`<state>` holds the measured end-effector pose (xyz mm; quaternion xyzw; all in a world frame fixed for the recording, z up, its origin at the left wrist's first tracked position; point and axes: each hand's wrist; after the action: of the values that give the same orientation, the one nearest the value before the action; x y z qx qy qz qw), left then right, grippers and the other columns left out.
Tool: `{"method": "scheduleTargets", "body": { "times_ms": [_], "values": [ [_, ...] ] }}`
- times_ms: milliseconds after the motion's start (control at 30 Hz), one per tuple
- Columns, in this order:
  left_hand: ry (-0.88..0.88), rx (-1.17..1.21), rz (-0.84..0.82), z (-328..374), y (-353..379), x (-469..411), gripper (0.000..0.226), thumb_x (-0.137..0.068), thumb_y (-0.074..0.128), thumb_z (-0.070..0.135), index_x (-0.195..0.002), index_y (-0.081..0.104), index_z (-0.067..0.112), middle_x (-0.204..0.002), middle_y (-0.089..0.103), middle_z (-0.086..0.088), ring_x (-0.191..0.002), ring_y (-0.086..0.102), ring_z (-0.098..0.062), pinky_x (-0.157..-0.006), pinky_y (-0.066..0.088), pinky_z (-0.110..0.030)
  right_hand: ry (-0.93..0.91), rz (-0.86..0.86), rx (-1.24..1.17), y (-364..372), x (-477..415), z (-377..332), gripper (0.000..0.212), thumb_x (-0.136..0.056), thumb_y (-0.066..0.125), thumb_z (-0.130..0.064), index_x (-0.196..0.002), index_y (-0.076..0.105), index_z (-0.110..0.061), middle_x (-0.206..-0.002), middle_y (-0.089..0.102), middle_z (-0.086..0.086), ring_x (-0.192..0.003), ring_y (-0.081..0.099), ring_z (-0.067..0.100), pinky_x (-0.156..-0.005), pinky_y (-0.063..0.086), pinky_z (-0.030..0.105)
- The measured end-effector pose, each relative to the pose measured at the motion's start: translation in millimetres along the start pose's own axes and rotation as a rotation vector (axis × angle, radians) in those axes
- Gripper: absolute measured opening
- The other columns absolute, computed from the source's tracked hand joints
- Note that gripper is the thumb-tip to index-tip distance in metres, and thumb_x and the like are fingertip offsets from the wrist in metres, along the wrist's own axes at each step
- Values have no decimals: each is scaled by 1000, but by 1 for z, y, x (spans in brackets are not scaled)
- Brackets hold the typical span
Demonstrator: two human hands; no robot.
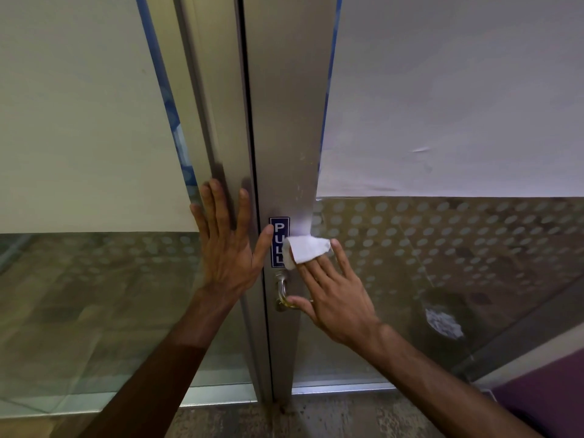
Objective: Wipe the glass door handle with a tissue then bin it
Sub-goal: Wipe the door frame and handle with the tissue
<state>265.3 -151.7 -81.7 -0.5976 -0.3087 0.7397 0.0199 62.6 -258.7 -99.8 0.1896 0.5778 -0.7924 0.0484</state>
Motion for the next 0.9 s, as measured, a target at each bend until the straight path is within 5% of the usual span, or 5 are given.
{"method": "scheduleTargets", "body": {
  "times_ms": [200, 333, 600, 800, 900],
  "values": [
    [-13, 9, -7, 1, -1, -1, 86, -105, 36, 64, -162, -19, 32, -167, -36, -2, -158, -26, -26, -128, -14, -51, -226, 195, 162, -1, -8, 14, 63, -88, 70, -6, -144, 46, 8, -143, 51, 27, -136, 43, 40, -125, 23, 55],
    [-16, 6, -17, 3, -3, -1, 85, -105, 35, 65, -162, -19, 32, -167, -37, -1, -157, -27, -25, -128, -15, -51, -276, 340, 161, -12, -29, 26, 56, -81, 78, -3, -131, 58, 12, -132, 62, 28, -118, 61, 36, -103, 55, 43],
    [-11, -10, -21, 1, -1, -1, 86, -104, 36, 66, -162, -19, 32, -167, -37, -2, -157, -28, -25, -128, -15, -51, -380, 591, 125, -22, -53, 35, 18, -92, 72, 4, -109, 75, 9, -109, 75, 23, -104, 73, 30, -94, 60, 35],
    [-16, 9, -9, 2, -1, -1, 81, -106, 31, 65, -163, -16, 32, -167, -36, -2, -158, -27, -25, -128, -16, -50, -204, 799, 25, -35, -72, 37, 20, -97, 68, 1, -112, 71, 14, -113, 73, 29, -108, 69, 36, -108, 52, 41],
    [-14, 8, -2, 1, 0, 0, 81, -106, 31, 65, -163, -15, 32, -168, -35, -3, -158, -26, -26, -128, -15, -51, -217, 730, -25, -18, -62, 26, 19, -99, 66, -4, -109, 72, 11, -116, 71, 30, -106, 68, 38, -96, 57, 43]
  ]
}}
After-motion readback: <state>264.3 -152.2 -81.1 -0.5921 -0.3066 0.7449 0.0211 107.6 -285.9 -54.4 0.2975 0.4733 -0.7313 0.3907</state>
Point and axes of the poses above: each hand's wrist, its own x-axis away from the middle knuckle, its own y-axis out of the palm, z = x × y
